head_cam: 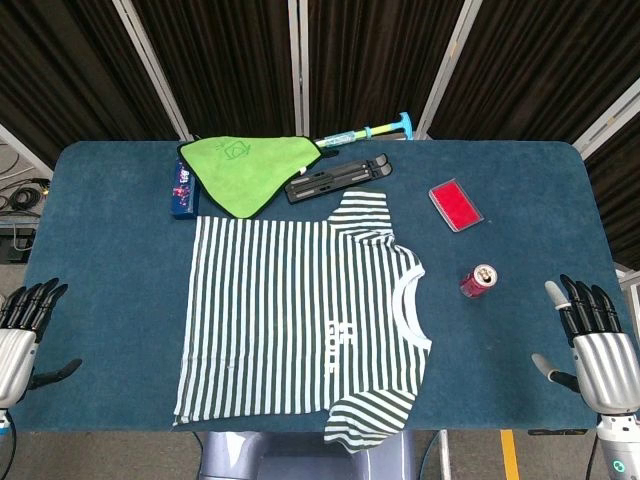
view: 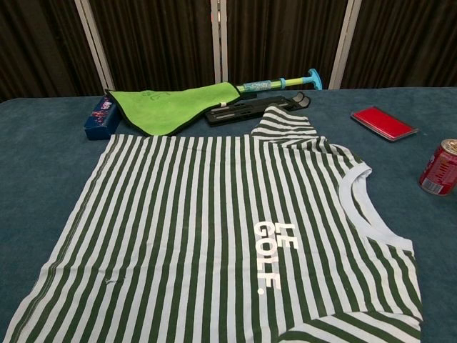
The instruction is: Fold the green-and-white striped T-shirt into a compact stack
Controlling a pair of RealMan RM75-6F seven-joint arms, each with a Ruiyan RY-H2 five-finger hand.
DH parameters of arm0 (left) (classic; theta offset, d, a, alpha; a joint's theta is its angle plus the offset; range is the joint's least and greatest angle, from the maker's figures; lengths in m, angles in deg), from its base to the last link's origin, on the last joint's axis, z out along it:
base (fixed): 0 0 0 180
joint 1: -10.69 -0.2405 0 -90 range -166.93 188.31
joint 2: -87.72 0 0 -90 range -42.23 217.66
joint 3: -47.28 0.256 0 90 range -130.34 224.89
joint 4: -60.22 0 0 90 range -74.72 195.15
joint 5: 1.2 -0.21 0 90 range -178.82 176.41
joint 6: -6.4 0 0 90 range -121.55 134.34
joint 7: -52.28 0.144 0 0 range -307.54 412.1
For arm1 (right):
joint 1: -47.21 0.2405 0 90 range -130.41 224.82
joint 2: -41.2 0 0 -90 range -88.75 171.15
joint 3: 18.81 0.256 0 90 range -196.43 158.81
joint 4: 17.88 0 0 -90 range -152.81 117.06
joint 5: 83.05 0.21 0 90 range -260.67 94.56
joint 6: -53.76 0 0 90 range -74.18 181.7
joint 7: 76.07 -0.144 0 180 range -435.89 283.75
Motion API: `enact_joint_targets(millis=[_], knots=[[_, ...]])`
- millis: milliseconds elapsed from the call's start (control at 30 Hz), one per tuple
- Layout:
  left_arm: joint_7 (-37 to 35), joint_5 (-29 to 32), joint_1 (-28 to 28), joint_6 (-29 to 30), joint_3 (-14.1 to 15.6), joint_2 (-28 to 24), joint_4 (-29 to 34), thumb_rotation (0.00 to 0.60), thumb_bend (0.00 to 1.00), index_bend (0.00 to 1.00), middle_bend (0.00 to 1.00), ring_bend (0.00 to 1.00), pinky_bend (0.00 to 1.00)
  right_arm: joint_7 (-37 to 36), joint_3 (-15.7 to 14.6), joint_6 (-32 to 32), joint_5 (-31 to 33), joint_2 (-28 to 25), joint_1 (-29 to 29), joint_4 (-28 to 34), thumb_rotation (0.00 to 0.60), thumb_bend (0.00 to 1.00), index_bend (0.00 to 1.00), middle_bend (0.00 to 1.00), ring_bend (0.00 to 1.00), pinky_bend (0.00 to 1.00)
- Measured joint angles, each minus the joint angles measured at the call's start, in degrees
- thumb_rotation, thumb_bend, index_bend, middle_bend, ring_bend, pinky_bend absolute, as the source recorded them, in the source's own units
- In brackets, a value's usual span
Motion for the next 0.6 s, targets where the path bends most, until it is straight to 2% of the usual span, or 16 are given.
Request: enact_joint_targets(millis=[333,500,600], knots=[[0.1,0.3,0.2,-0.5,-0.2,0.2,-0.2,0.600,0.00,0.00,0.00,0.00,0.00,1.2,-0.7,1.4,-0.6,0.5,0.4,0.0,0.600,0.00,0.02,0.00,0.00,0.00],[0.5,0.7,0.5,-0.9,-0.5,0.3,0.0,0.600,0.00,0.00,0.00,0.00,0.00,1.6,-2.9,5.9,-2.9,0.5,1.9,0.0,0.600,0.00,0.16,0.00,0.00,0.00],[1.0,0.6,0.6,-1.0,-0.5,0.5,0.2,0.600,0.00,0.00,0.00,0.00,0.00,0.8,-4.7,8.4,-7.2,0.8,3.6,-1.0,0.600,0.00,0.25,0.00,0.00,0.00]])
